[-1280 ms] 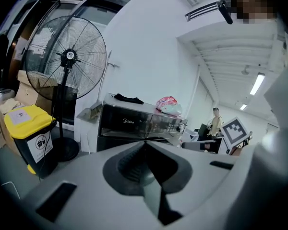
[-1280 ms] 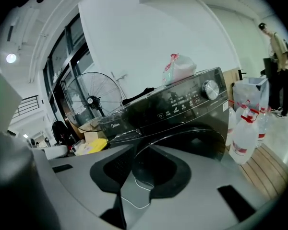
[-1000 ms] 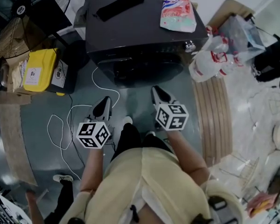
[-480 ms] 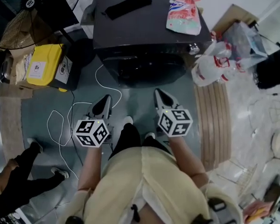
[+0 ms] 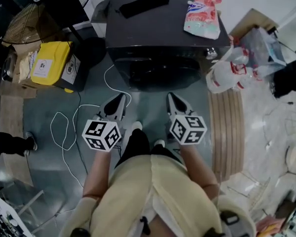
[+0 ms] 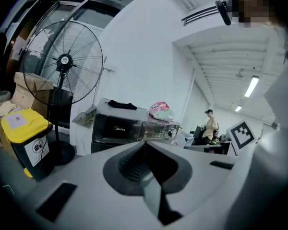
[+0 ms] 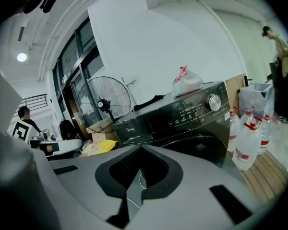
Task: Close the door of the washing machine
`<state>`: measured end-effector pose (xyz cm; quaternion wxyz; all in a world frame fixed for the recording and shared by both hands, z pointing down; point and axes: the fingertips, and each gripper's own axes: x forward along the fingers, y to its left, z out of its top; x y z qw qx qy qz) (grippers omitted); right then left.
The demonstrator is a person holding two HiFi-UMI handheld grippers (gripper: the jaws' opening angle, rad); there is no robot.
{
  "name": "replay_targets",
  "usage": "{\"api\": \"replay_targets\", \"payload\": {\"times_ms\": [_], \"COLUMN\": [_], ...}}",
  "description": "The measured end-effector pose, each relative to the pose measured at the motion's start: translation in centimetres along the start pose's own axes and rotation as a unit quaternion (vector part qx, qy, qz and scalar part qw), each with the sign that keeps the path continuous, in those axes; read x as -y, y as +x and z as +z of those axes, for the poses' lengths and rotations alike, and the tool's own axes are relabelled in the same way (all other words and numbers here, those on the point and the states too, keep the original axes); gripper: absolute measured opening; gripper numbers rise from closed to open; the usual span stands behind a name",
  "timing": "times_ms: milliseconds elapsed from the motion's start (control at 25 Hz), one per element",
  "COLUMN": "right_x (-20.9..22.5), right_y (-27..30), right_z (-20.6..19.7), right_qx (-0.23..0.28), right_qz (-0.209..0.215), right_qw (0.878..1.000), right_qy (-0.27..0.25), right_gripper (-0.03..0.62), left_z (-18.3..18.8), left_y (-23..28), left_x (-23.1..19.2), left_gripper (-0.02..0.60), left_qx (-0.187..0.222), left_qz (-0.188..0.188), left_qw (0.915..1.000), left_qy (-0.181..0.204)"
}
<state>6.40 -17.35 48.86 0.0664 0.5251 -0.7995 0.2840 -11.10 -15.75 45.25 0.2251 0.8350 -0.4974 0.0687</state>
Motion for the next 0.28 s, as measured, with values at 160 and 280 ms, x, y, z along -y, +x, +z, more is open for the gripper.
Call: {"api": "replay_targets", "payload": {"times_ms": [160, 280], "right_x": [-0.16, -0.24], "right_y": [0.24, 0.49], "right_z": [0.09, 0.09], "right_qx": [-0.001, -0.002], "right_qz": [0.001, 0.001], "right_qw": [1.000, 1.000], "right_qy": [-0.001, -0.002], "right_gripper": [0.005, 0.005], "left_z": [-0.39, -0.75], "left_y": [-0.07, -0.25], "left_x": [-0.18, -0.83], "left_gripper": [0.006, 0.006], "left_qx": [-0.007, -0.013], "left_qz": [0.000, 0.005], "left_qw": [1.0000, 0.9999], "left_qy": [0.005, 0.000]}}
